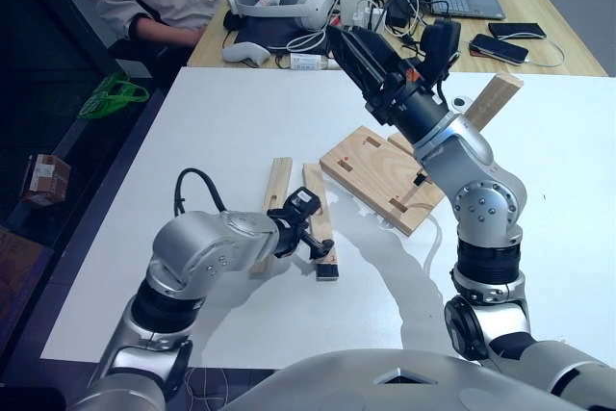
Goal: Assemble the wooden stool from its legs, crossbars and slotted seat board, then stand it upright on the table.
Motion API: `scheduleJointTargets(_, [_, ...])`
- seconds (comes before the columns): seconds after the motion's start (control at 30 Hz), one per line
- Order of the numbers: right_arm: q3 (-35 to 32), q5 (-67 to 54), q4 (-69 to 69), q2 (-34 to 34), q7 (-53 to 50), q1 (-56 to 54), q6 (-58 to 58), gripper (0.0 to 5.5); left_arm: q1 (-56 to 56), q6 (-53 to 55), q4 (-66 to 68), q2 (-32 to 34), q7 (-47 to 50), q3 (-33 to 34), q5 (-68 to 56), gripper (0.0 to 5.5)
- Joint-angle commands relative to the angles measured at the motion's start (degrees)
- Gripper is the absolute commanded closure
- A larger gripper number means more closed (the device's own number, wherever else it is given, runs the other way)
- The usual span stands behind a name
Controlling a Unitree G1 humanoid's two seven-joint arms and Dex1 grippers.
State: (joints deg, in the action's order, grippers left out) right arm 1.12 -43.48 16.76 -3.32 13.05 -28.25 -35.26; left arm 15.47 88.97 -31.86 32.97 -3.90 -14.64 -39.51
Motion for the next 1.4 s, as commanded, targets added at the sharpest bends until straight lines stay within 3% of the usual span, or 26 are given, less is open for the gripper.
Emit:
scheduleJointTargets(0.03, [0.15, 0.33, -0.13, 0.4, -0.01, -1.14, -0.71, 2.47, -0.62, 0.16, 3.48, 2.74, -0.63, 1.37, 4.24, 0.44])
scheduleJointTargets(0.2, [0.05, 0.17, -0.06, 0.48, -0.1, -1.1, -0.92, 2.47, -0.77, 3.43, 5.39, -10.68, 1.3, 12.71, 3.66, 0.44])
scheduleJointTargets(0.33, [0.12, 0.01, 0.23, 0.54, -0.19, -0.96, -1.26, 2.47, -1.81, 3.51, 5.89, -15.84, 3.98, 15.75, 3.45, 0.44])
scheduleJointTargets(0.63, [-0.12, 0.1, 0.22, 0.53, -0.28, -1.43, -1.08, 2.47, -6.44, 3.48, 3.02, -12.76, 5.2, 8.16, 5.52, 0.44])
scheduleJointTargets(1.1, [-2.84, 1.28, -1.53, 3.22, -0.02, -6.21, 0.07, 2.47, -6.12, -11.34, 10.85, -9.6, -1.31, 1.87, 14.96, 2.69])
scheduleJointTargets(1.4, [-2.83, 1.84, -1.89, 4.0, -0.13, -6.49, 0.29, 2.47, -5.77, -16.85, 12.32, -9.38, -4.27, 1.14, 18.7, 3.44])
